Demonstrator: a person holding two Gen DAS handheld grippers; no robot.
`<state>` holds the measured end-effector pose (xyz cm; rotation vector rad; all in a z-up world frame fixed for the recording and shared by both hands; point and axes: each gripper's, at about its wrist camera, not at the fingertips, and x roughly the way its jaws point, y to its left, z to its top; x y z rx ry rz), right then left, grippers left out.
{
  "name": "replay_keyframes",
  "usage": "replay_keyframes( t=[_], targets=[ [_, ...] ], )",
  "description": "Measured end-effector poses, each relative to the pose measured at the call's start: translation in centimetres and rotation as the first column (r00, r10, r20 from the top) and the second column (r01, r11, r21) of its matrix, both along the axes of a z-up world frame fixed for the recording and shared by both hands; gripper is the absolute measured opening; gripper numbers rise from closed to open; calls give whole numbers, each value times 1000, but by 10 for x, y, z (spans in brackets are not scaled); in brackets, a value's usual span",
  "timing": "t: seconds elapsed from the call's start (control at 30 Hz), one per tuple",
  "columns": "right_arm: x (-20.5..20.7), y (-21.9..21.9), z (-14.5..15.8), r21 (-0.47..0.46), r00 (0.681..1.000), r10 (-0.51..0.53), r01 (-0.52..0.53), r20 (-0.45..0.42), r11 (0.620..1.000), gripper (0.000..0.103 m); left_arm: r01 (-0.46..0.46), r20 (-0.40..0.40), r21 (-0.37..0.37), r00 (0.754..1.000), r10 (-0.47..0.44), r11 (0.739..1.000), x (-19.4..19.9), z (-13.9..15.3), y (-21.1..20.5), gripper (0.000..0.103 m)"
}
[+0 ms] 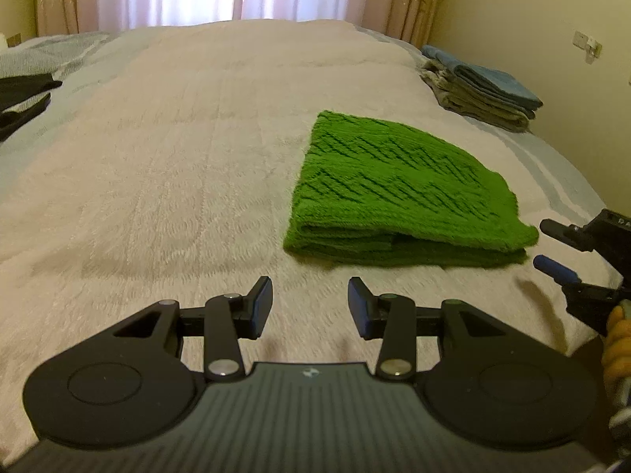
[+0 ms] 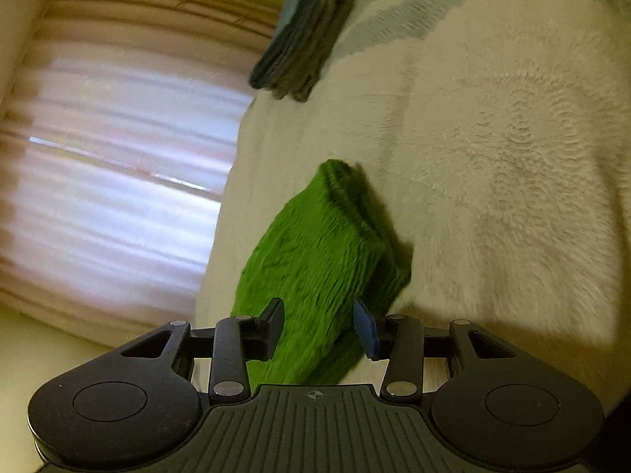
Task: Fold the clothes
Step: 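Grasp the folded vest's edge with the right gripper while the left gripper grasps it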
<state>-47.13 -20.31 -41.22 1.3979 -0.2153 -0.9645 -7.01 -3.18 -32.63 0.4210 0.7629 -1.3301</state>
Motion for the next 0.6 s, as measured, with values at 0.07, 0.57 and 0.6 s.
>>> replay_keyframes(
  t=[0.07,0.57,0.6],
  targets=[
    [-1,-10,-8,20,1000,-21,21,-8,1000,33,-5,-16,-2,1000,5,1000,5,-4,-6,38],
    [7,2,5,-112,920,69,-121,-386,986,29,-23,-121,-37,992,19,999,35,-22,-39,38],
    [7,3,9,-120,912,66,-124,-404,985,44,-28,-139,-42,990,22,999,40,-22,-42,38]
  ],
)
